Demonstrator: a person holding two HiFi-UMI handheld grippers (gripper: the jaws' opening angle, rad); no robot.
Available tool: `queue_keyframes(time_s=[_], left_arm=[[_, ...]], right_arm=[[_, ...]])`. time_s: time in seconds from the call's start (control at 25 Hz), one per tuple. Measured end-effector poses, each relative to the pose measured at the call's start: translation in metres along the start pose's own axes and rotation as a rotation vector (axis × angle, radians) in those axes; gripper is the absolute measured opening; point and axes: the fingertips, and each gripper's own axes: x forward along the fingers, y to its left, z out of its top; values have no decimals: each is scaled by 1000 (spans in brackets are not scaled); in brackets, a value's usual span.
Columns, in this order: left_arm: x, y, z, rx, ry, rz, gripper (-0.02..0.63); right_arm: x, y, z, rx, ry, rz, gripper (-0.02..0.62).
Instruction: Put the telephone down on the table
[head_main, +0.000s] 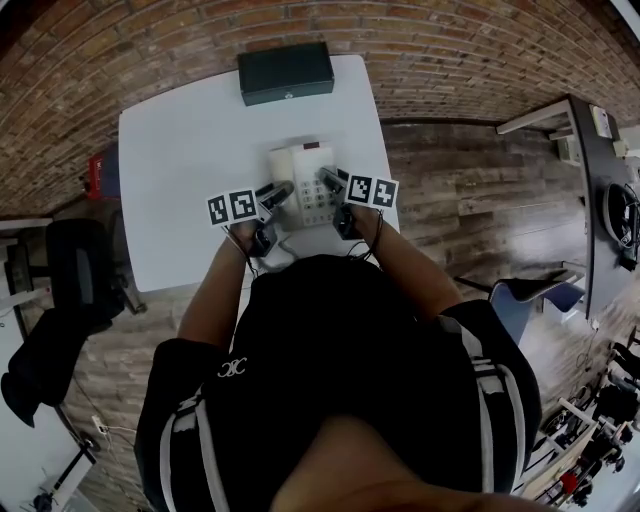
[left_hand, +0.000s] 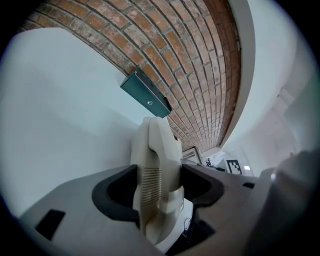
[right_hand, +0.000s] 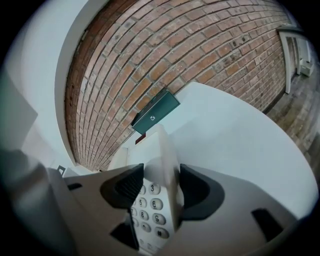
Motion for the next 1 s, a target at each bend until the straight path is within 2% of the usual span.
queue_keyframes(time_s=[0.28,0.44,0.56,0.68,0.72,0.76,0.8,0.84,0.92,1.0], left_arm=[[2,2,0,10,8,-5,287],[1,2,1,23,-21,7,293],[-9,1,11,114,-88,69,328],[-28,-8,29,237,-188,136,328],[-35,-13,35,288,-224,166,309],[-43,-19,42,340,-265,196,243],[-51,-26,50,389,-311,226,164],[-60,-35,58,432,-358,256,96],[-78,-52,73,502,-440,311,17],[-92,-74,85,570,-498,345,3]], right_arm=[[2,-1,0,-1,-15,22,209],[-2,-1,4,29,-47,41,209],[-15,-1,23,18,-166,33,216],[-36,-1,48,-84,-288,-33,216],[-45,1,56,-126,-326,-54,180],[-54,5,64,-173,-363,-72,99],[-63,12,72,-225,-400,-86,49],[-71,23,80,-283,-436,-94,25],[-86,49,94,-400,-494,-96,1],[-97,78,103,-500,-534,-85,-2]])
